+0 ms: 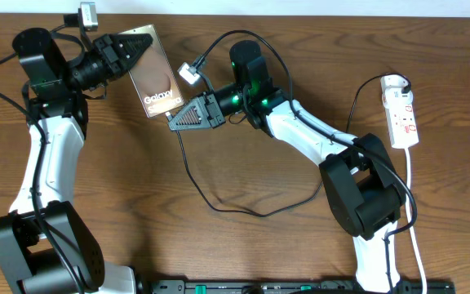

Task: Plug charger to phone and switch on socket

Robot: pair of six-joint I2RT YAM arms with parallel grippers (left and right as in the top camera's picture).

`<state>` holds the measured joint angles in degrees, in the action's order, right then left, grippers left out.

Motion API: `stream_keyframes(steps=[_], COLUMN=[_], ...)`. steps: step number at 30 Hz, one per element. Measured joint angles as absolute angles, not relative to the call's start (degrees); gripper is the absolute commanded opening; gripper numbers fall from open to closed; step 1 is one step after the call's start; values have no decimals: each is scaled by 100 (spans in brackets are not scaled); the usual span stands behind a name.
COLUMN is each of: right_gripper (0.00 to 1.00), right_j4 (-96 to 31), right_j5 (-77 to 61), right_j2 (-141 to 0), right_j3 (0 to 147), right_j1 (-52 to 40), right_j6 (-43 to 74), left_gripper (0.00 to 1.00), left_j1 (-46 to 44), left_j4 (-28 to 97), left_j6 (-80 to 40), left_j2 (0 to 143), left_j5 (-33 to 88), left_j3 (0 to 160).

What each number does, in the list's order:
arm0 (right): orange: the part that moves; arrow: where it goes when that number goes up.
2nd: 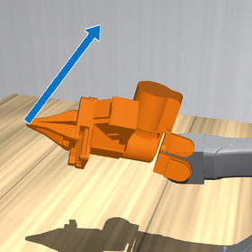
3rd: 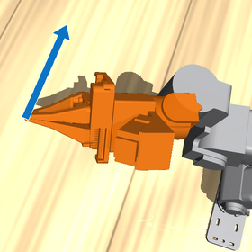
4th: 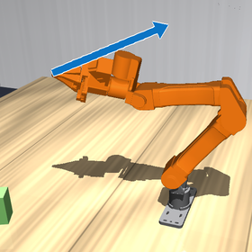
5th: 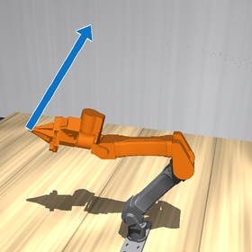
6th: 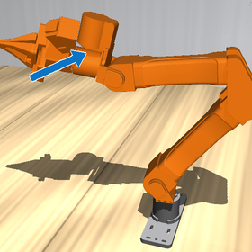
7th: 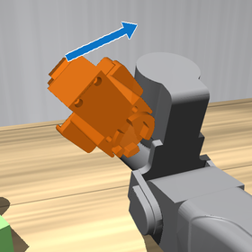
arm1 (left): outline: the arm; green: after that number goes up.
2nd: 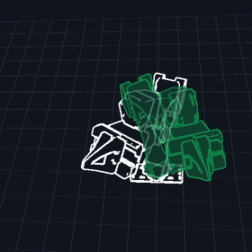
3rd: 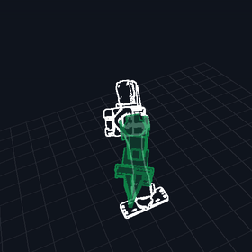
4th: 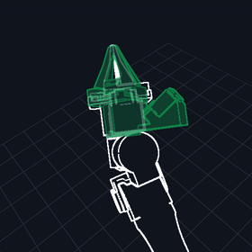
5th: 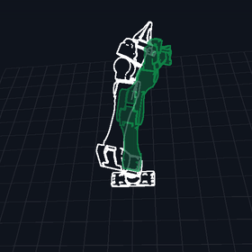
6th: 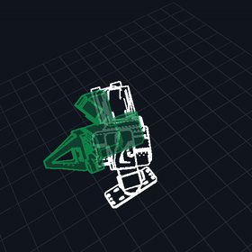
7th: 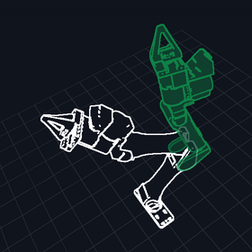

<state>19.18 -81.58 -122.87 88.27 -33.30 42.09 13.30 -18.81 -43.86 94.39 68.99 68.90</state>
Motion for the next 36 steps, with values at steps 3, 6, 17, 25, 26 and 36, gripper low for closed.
stream_keyframes(steps=[3,6,17,25,26,36], right_gripper=[1,1,1,1,1,1], right_j4=[1964,2104,2915,2926,2926,1577], right_j5=[-8106,-8049,-8007,-8007,-8007,-7614], right_j2=[-12287,-12293,-12322,-12324,-12324,-12322], right_j3=[8816,8796,8757,8757,8757,8820], right_j1=[-3330,-3330,-3330,-3330,-3330,-3308], right_j6=[4340,4486,5083,5155,5155,4624], left_gripper=[7,7,7,7,8,7], left_j1=[1343,1345,1382,1382,1382,1555], left_j4=[-1896,-1911,-1931,-1925,-1918,-1813], left_j6=[-4386,-4381,-4434,-4436,-4438,-4488], left_j2=[9439,9439,9439,9439,9439,9441], left_j5=[6866,6818,6779,6772,6757,6602], left_j3=[6890,6890,6893,6893,6893,6890])
